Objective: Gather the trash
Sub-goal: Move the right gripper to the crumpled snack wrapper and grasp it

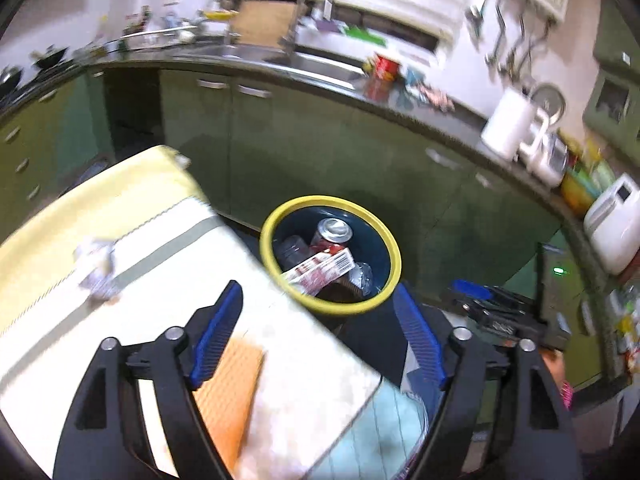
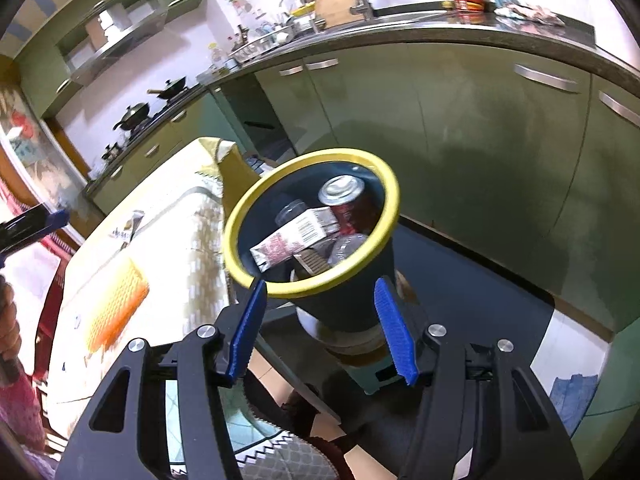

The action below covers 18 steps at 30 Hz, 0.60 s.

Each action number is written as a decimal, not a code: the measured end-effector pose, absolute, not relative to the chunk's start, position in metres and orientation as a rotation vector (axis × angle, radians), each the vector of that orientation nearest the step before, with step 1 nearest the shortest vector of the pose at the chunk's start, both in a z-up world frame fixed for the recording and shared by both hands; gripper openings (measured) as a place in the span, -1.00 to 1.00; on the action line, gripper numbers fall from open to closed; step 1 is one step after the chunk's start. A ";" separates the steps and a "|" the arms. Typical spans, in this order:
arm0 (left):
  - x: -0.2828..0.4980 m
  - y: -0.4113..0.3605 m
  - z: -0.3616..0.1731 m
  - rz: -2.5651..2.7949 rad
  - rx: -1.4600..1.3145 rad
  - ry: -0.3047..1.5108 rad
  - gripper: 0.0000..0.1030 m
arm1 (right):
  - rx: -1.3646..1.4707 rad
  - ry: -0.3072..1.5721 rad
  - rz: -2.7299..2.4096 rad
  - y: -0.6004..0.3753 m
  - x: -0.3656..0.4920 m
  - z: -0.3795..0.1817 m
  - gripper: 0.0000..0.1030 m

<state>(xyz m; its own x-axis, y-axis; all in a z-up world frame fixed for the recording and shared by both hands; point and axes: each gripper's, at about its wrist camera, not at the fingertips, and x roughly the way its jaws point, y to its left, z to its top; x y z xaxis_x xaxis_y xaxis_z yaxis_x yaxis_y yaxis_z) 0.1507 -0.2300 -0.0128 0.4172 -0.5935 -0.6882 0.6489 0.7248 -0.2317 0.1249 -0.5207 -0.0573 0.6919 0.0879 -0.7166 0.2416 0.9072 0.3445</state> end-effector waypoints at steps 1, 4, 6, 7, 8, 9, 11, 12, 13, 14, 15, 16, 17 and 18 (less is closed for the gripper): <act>0.145 -0.214 -0.011 -0.759 0.061 0.818 0.49 | 0.427 0.815 -0.077 -0.515 0.129 -0.057 0.11; 0.123 -0.165 -0.008 -0.648 0.056 0.759 0.56 | 0.387 0.834 -0.028 -0.496 0.142 -0.055 0.13; 0.109 -0.134 -0.008 -0.570 0.060 0.733 0.57 | 0.354 0.845 0.020 -0.478 0.152 -0.052 0.14; 0.105 -0.122 -0.009 -0.543 0.055 0.730 0.58 | 0.336 0.850 0.057 -0.466 0.160 -0.049 0.14; 0.100 -0.106 -0.011 -0.508 0.041 0.731 0.59 | 0.317 0.853 0.087 -0.455 0.168 -0.046 0.14; 0.097 -0.097 -0.011 -0.491 0.030 0.732 0.61 | 0.295 0.853 0.115 -0.443 0.175 -0.042 0.14; 0.090 -0.077 -0.014 -0.460 0.007 0.735 0.62 | 0.240 0.850 0.184 -0.416 0.195 -0.033 0.14; 0.086 -0.068 -0.015 -0.441 -0.005 0.735 0.62 | 0.217 0.848 0.218 -0.402 0.204 -0.029 0.14; 0.083 -0.062 -0.016 -0.425 -0.012 0.734 0.62 | 0.192 0.848 0.260 -0.386 0.217 -0.024 0.14; 0.080 -0.055 -0.017 -0.412 -0.016 0.733 0.62 | 0.170 0.850 0.300 -0.369 0.229 -0.019 0.14; 0.078 -0.048 -0.018 -0.398 -0.021 0.733 0.62 | 0.159 0.854 0.324 -0.358 0.237 -0.016 0.14; 0.076 -0.044 -0.020 -0.389 -0.026 0.733 0.63 | 0.150 0.863 0.360 -0.341 0.251 -0.013 0.14; 0.075 -0.040 -0.021 -0.380 -0.030 0.732 0.63 | 0.150 0.872 0.386 -0.329 0.262 -0.010 0.14; 0.074 -0.036 -0.021 -0.371 -0.032 0.732 0.63 | 0.154 0.879 0.411 -0.318 0.274 -0.007 0.14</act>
